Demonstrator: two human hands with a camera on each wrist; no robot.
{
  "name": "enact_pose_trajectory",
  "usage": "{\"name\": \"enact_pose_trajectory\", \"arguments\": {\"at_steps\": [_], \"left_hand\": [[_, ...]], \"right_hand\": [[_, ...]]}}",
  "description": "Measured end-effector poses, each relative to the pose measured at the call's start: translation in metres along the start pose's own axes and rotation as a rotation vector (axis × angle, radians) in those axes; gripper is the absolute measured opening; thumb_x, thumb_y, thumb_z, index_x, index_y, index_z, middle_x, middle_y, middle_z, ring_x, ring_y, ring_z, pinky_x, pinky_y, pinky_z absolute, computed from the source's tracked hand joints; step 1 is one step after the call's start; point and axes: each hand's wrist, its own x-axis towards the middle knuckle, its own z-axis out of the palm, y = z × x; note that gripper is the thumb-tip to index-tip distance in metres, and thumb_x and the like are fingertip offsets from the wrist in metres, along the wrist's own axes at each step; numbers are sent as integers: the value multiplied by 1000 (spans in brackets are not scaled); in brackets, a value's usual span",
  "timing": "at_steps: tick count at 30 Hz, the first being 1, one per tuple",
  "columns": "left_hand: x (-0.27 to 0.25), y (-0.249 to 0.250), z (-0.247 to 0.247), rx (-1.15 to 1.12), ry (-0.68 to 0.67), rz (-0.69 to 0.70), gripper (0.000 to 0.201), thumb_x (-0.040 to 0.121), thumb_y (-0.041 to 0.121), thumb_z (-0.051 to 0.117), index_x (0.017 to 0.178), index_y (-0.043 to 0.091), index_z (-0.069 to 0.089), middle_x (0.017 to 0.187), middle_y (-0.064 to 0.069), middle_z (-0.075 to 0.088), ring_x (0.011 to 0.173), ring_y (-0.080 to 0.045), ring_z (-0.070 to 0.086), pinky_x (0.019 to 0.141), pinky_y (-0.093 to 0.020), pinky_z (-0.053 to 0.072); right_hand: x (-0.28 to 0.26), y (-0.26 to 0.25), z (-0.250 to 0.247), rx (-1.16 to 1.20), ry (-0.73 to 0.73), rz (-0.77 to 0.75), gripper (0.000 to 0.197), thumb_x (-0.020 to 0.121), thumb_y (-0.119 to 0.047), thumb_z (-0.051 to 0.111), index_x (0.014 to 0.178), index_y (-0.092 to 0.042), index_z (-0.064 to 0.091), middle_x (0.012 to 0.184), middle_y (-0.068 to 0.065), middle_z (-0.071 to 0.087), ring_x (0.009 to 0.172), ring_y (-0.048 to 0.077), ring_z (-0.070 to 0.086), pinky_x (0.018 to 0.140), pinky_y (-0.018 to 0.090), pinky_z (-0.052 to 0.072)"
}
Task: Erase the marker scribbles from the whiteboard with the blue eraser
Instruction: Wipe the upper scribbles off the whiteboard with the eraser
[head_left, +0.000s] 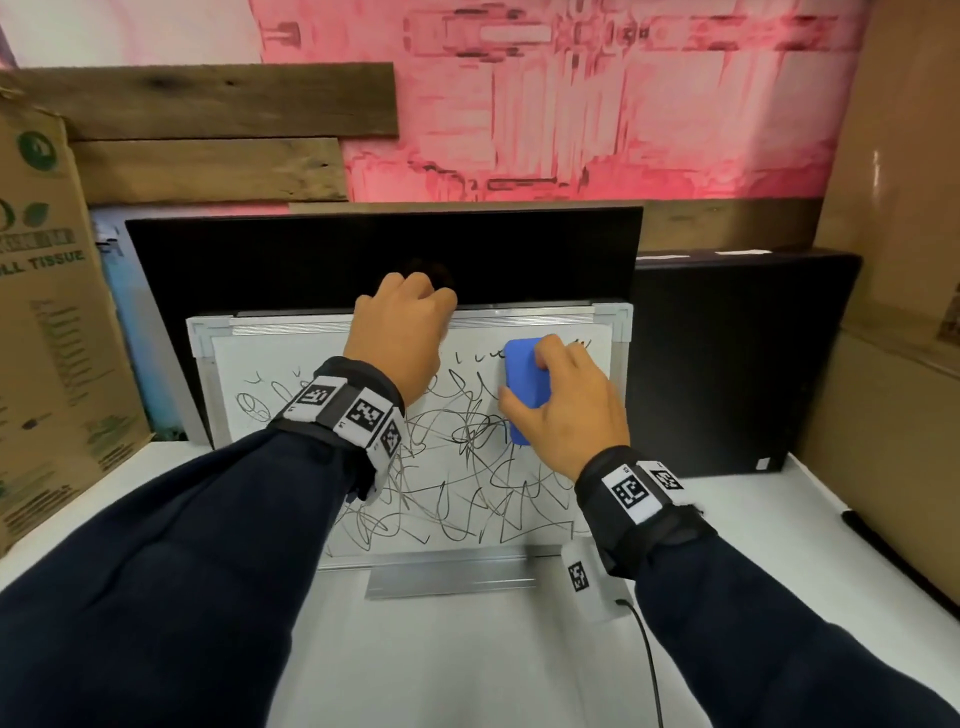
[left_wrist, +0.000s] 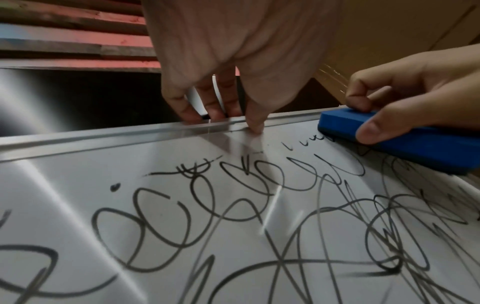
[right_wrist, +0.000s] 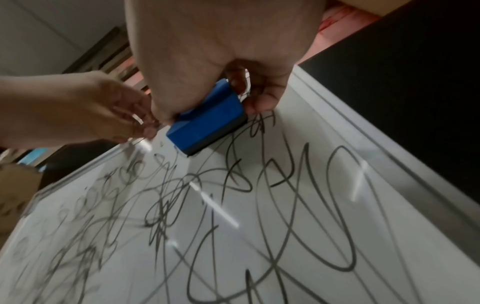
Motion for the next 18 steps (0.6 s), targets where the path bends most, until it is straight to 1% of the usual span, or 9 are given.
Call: {"name": "enact_pose_trajectory", "arguments": {"at_steps": [3,4,7,8,10,11,14,17,18], "left_hand": [[-1,4,1,-27,5,-36,19,84,1,66,95,16,63,95,-3,57,87,-27,48,67,-43,42],[-2,5,0,-33,3,-46,19,84,0,65,95,15,63,95,-3,57,88,-27,47,67,-43,42],[-2,8,-1,-52,14,-67,19,84,-2,62,94,14,62,95,-4,57,88,-28,46,67,-42,39],[-2,8,0,-59,23,-69,19,83,-3,61,93,14,62,94,-4,57,88,-28,46,67,-42,38],[-3,9,1,-66,39,-71,20,82,-4,62,90,14,62,93,-4,57,87,-29,47,66,-42,39],[-4,9,1,-69,44,-77,20,81,-4,63,90,14,62,92,-4,57,86,-29,47,66,-42,41],[-4,12,1,-71,49,-100,21,81,-5,61,91,14,61,93,-5,56,87,-30,46,69,-46,45],[-4,15,2,-73,46,-115,22,80,-6,61,91,13,61,92,-5,55,87,-30,46,70,-47,47],[-4,16,2,-68,40,-123,22,79,-6,61,92,13,61,92,-5,55,87,-30,46,71,-47,47]], "right_hand": [[2,10,-7,79,109,115,38,83,-55,63,97,-27,42,91,-4,47,75,22,51,63,36,48],[3,11,-8,79,117,121,38,83,-55,63,96,-27,42,91,-4,47,75,22,51,64,37,49],[-2,15,-8,-12,3,38,38,83,-56,61,100,-27,42,92,-5,47,72,23,52,63,39,52],[-3,18,-10,-3,11,56,38,83,-55,62,99,-27,42,92,-5,47,72,23,52,63,39,53],[-2,27,-14,67,97,129,37,83,-53,64,96,-27,41,92,-4,47,73,22,52,64,39,52],[-2,29,-16,70,105,132,37,83,-53,64,95,-27,41,92,-4,47,73,22,52,64,39,52],[-4,34,-17,-6,19,45,38,83,-55,64,96,-27,40,90,-4,47,70,21,51,61,36,51],[-2,42,-21,59,104,108,38,83,-52,66,94,-26,41,90,-4,47,71,19,51,61,35,50],[-3,42,-20,52,98,97,37,83,-52,66,94,-26,41,89,-4,47,70,19,51,60,35,49]]}}
